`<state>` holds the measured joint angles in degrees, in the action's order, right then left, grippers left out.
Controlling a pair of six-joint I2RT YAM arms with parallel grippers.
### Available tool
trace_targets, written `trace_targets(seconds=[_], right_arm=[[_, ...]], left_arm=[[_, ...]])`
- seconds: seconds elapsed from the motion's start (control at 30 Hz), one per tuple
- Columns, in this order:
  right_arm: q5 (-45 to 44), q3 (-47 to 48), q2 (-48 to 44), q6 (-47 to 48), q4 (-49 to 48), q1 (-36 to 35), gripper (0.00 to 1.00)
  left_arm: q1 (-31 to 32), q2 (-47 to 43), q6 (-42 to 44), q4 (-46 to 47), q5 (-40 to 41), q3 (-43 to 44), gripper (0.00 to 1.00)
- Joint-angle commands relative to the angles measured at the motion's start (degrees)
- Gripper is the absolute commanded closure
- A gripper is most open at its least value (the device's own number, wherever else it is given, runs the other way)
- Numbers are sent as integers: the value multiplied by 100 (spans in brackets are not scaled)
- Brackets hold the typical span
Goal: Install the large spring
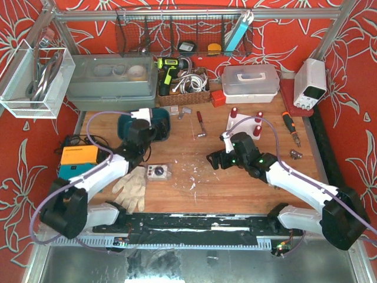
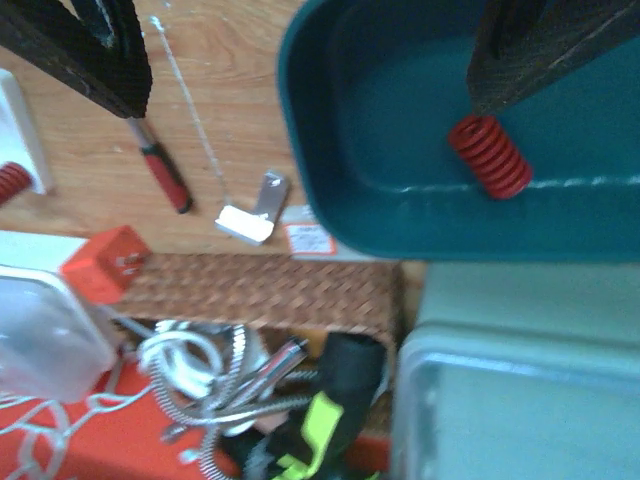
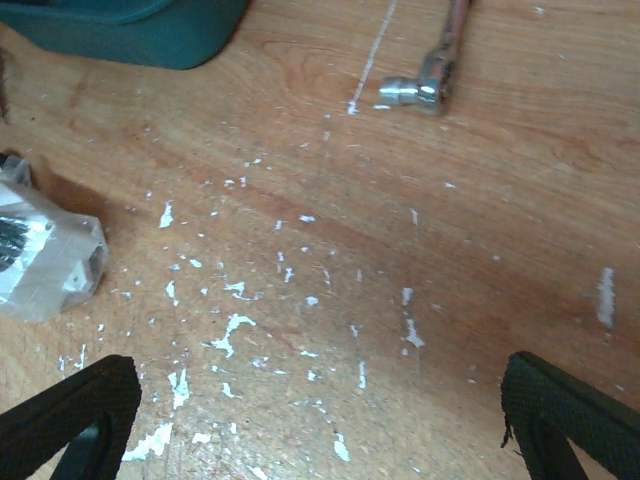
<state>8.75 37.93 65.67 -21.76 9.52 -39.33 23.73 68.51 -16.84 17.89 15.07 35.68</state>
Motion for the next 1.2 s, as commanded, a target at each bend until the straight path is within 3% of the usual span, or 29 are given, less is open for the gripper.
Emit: trace_targets(seconds=[0.0, 0.27, 0.43, 0.6, 1.17], right_arm=[[-584, 107, 13, 357, -263, -353, 1], [-1107, 30, -210, 466, -232, -557, 1], [-1182, 57, -125, 496, -227, -592, 1], [-1321, 102, -42, 522, -167, -619, 1], [-1531, 203, 156, 611, -75, -689, 1]], left_arm=[[-516, 726, -1014, -923, -369, 518, 15], [-896, 2062, -1969, -1465, -179, 1564, 22], [-1057, 2594, -2388, -1598, -175, 1954, 38], [-1097, 3104, -2590, -2231, 209, 2522, 42], [-1111, 3877, -2565, -2638, 580, 3113, 49]])
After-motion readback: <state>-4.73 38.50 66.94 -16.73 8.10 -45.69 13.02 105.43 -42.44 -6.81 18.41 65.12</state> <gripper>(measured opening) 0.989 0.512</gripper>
